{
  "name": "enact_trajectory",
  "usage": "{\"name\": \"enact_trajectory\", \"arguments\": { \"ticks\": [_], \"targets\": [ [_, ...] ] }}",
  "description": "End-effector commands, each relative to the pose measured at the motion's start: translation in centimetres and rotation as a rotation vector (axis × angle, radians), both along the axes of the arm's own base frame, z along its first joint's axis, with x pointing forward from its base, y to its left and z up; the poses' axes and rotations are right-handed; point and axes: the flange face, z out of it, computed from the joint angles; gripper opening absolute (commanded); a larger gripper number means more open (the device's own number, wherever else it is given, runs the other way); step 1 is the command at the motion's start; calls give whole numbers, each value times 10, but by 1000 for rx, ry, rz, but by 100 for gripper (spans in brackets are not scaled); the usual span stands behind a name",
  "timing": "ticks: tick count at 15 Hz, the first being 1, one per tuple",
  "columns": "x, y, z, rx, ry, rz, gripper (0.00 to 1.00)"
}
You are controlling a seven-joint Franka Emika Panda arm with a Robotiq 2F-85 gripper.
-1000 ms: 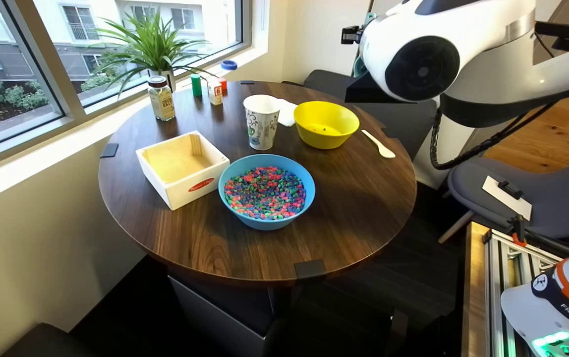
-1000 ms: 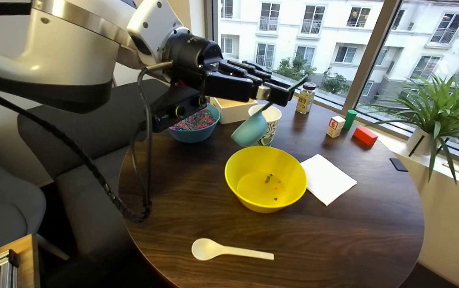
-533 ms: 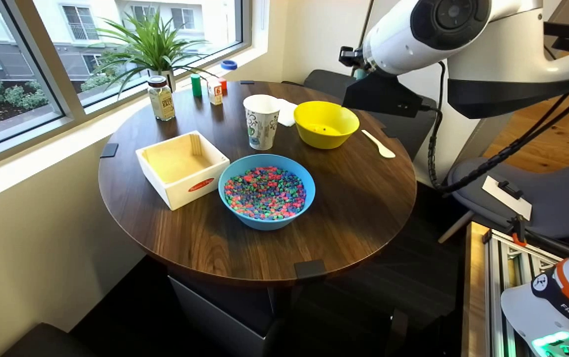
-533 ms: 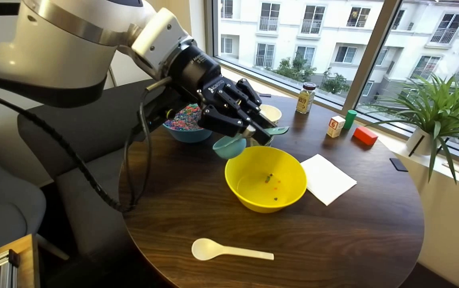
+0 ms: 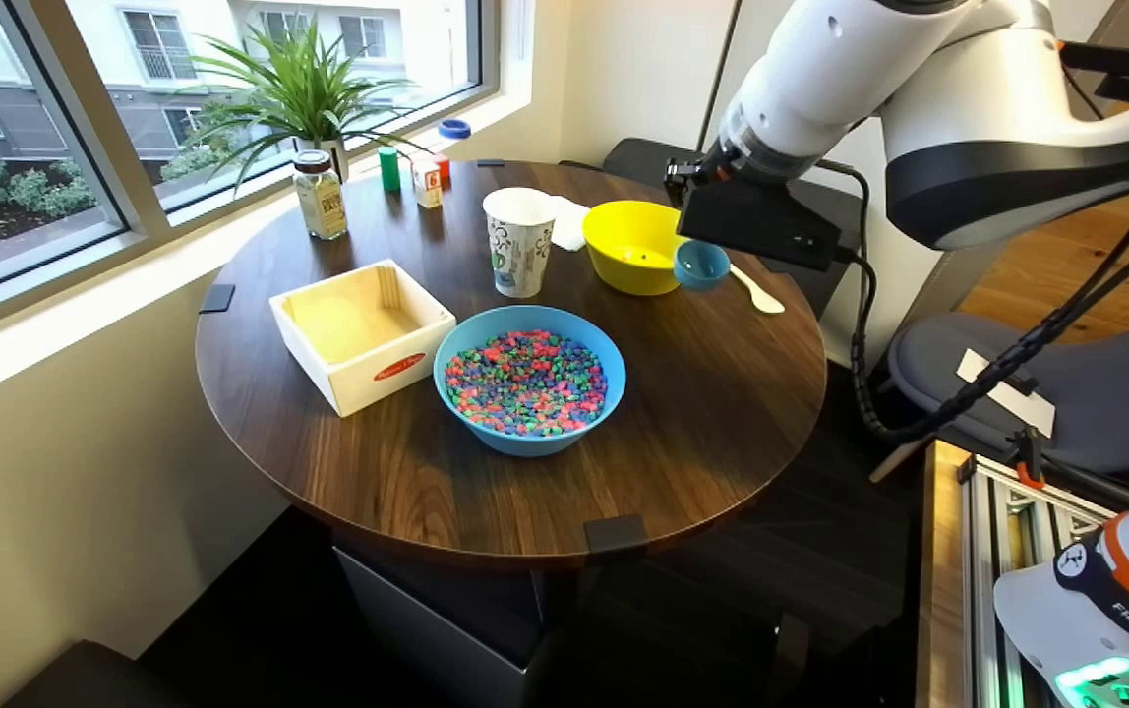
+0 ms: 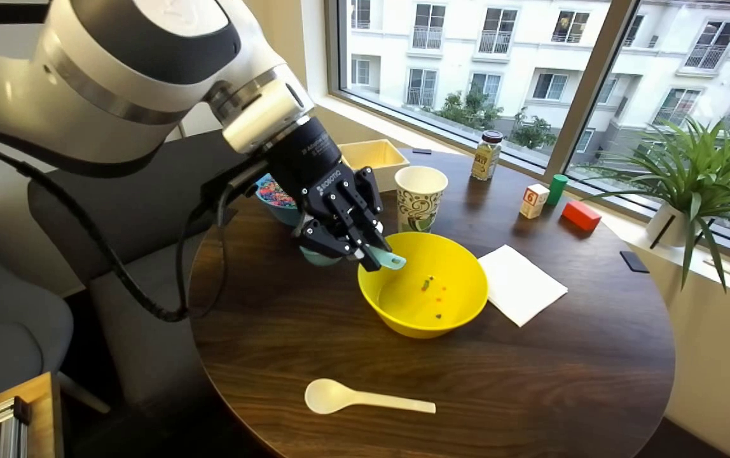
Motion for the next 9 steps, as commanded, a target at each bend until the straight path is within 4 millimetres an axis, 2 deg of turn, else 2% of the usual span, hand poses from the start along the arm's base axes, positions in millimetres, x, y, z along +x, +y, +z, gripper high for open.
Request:
{"name": "enact_trajectory", "arguments": {
  "ticks": [1,5,9],
  "targets": [
    [-11,2,-1,174,68,-9,6],
    [-14,4,-12,282,161,-43,6],
    [-18,-1,-29,264,246,-31,6]
  ]
}}
